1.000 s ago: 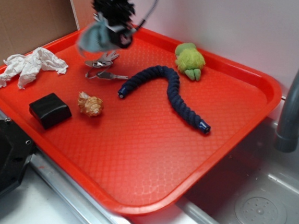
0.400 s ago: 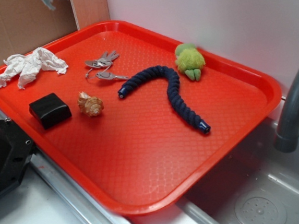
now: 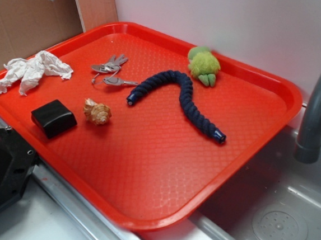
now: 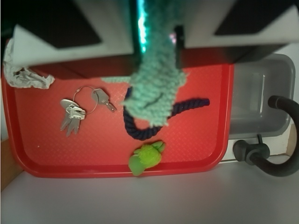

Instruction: Grab the blue cloth.

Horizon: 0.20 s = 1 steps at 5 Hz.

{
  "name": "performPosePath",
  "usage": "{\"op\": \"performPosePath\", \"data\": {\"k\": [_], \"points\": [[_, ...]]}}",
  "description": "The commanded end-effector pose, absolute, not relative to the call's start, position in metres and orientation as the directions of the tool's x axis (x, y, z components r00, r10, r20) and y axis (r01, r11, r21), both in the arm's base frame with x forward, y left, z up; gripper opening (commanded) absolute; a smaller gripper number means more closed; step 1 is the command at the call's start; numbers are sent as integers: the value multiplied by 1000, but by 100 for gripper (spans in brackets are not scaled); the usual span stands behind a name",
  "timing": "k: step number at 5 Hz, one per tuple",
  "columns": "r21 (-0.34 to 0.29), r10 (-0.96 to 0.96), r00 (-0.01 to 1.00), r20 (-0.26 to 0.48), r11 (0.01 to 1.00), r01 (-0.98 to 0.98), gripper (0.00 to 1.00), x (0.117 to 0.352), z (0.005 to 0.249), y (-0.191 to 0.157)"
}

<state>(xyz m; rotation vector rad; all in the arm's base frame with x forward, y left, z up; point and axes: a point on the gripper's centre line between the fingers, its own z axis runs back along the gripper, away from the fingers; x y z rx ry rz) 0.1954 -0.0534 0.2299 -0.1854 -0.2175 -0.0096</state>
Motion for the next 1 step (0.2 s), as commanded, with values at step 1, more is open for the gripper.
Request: {"op": "performPosePath", "data": {"k": [1], "points": [[-171,74,969,235,985,-34,0,212,227,-44]]}}
